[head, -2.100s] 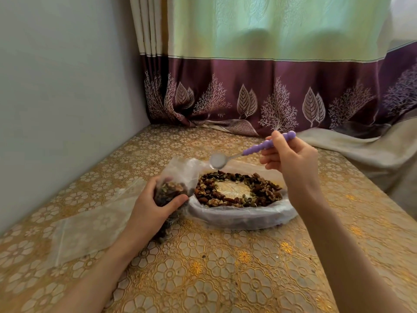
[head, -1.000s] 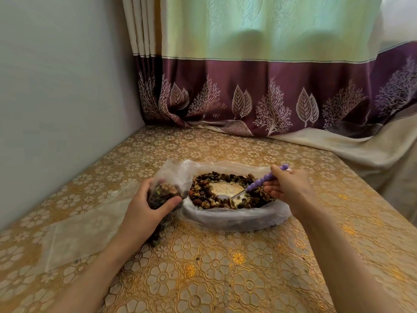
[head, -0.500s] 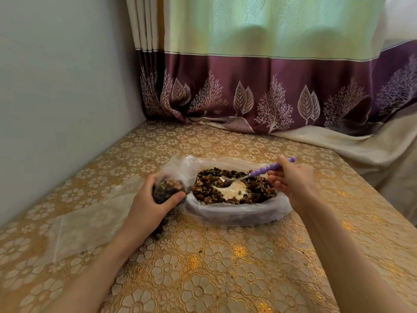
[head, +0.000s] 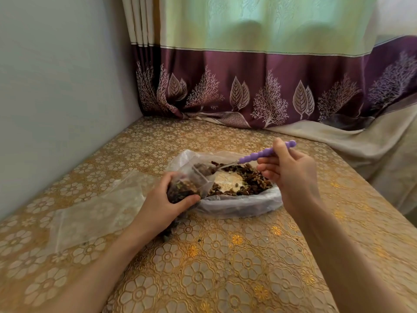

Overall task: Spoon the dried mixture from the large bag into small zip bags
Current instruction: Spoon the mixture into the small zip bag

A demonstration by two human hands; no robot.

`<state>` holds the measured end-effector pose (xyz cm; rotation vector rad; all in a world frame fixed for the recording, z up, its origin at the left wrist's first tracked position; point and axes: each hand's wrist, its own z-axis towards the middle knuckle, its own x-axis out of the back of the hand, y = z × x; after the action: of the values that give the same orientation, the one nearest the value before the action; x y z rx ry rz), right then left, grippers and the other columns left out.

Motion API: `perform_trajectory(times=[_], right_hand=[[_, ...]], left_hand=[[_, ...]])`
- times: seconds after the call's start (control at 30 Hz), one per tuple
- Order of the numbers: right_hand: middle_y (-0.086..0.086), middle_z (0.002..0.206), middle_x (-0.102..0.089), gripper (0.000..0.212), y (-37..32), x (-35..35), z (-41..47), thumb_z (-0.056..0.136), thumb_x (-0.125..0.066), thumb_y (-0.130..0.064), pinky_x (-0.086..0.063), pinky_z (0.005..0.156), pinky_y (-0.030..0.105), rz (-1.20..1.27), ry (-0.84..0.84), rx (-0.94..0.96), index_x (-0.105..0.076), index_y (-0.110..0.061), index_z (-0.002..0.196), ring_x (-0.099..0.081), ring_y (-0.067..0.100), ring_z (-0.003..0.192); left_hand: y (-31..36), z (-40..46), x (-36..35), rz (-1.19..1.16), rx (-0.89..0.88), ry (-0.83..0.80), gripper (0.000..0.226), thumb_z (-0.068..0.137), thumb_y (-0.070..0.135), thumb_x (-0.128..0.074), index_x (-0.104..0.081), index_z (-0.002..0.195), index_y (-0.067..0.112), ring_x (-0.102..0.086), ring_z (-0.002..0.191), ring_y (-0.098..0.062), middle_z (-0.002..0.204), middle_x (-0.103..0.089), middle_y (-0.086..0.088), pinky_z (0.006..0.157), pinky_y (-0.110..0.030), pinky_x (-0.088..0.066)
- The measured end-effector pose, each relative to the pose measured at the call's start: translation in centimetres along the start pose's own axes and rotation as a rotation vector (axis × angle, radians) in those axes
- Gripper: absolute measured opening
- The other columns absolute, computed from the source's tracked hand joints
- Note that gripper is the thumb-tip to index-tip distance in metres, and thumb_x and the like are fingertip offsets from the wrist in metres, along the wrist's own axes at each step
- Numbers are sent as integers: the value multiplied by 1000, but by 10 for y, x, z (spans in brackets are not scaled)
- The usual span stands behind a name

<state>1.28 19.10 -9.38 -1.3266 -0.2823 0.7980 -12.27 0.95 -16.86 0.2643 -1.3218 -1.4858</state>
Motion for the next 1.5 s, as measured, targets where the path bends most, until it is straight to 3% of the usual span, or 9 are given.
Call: perform_trajectory(times=[0.27,0.6,0.77,0.87,1.07,1.37,1.5], right_hand=[[1,66,-72,22,4,-12,-23,96,-48,-9,-52,51,18,-58,-227,222,-62,-4,79,-66,14,55],[14,74,-72,18,16,8,-18,95,-49,-7,-55,57,22,39,-107,166,-64,3,94,-69,23,64],[10,72,-72,22,22,15,-11,96,-51,-16,-55,57,21,139,63,127,-66,-3,87,-68,18,63],[3,64,-71,24,34,22,-8,96,-51,-17,-54,53,19,-15,130,142,-65,-3,82,-66,15,56],[3,74,-74,30,51,21,-7,97,-50,-20,-56,54,30,-311,61,162,-68,-6,77,-67,24,58],[3,75,-75,34,53,11,-13,97,-50,-20,-55,57,27,-278,-61,63,-71,-12,72,-66,23,62],[5,72,-74,39,54,10,-14,97,-50,-19,-53,52,18,-181,-61,-54,-71,-11,65,-66,15,57]], left_hand=[[2,-1,1,-25,7,4,53,58,55,-68,-50,103,36,-56,83,16,94,-62,19,64,-2,-43],[1,-2,0,-49,33,29,58,56,53,-69,-53,107,29,-61,89,0,99,-63,11,67,-13,-48],[4,0,2,-63,37,52,50,56,50,-69,-51,101,40,-57,81,15,98,-60,17,62,-6,-46],[4,1,6,-62,25,83,47,58,48,-69,-52,101,39,-54,81,20,98,-57,19,61,-2,-44],[-3,5,16,-7,18,185,47,65,39,-73,-55,108,31,-53,85,16,99,-56,23,64,-3,-43],[-4,6,17,1,50,107,60,55,54,-66,-52,109,32,-53,91,5,101,-54,21,68,-11,-43],[-5,6,16,38,67,54,61,51,56,-67,-50,106,36,-54,88,5,98,-56,20,69,-14,-43]])
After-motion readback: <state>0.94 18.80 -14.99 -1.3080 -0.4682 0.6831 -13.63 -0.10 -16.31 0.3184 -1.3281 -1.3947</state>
